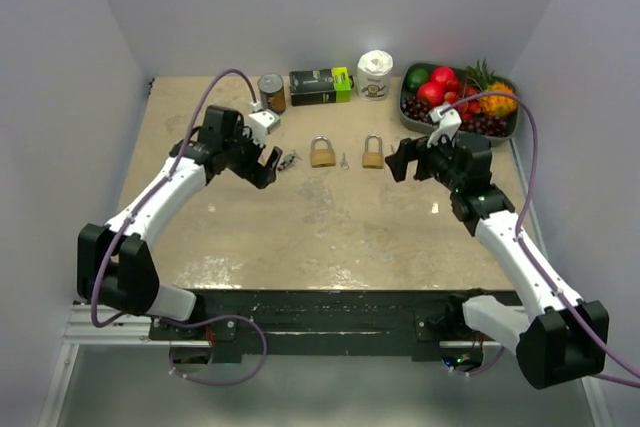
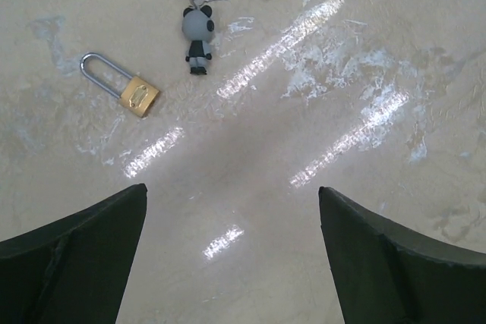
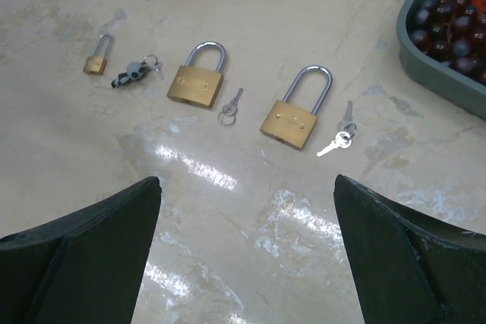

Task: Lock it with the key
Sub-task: Reset both arms

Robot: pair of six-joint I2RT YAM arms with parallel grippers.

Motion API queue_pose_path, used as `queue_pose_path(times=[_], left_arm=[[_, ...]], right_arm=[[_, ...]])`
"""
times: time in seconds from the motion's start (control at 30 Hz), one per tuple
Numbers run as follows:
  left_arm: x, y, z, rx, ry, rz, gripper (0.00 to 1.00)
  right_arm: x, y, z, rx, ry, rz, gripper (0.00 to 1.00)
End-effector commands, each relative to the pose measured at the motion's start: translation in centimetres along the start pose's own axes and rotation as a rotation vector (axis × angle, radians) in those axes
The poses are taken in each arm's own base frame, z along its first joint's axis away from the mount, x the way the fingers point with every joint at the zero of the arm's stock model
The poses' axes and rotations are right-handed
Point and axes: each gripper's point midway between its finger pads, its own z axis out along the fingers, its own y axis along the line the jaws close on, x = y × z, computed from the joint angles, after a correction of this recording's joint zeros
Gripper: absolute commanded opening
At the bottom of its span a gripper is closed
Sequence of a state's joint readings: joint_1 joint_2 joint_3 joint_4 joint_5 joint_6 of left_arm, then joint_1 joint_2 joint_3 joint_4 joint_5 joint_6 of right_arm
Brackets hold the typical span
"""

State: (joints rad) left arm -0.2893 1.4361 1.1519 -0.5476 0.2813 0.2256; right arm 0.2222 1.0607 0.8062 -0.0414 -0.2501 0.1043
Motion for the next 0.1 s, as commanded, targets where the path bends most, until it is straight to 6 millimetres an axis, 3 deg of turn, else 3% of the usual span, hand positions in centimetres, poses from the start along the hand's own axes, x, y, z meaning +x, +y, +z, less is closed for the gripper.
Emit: queue_pose_path(times=[0.0,0.07], left_arm=[[-3.13,0.02,-0.91,-0.03,-0.155,0.013,0.99],[-3.36,-0.21,-1.03,-0.024,-0.165,-0.007,0.99]], right_arm=[[-0.6,1.08,-1.01,-0.053,-0.042,-0.039,0.99],[-0.72,1.15,-1.09,-0.055,-0.045,-0.045,0.99]])
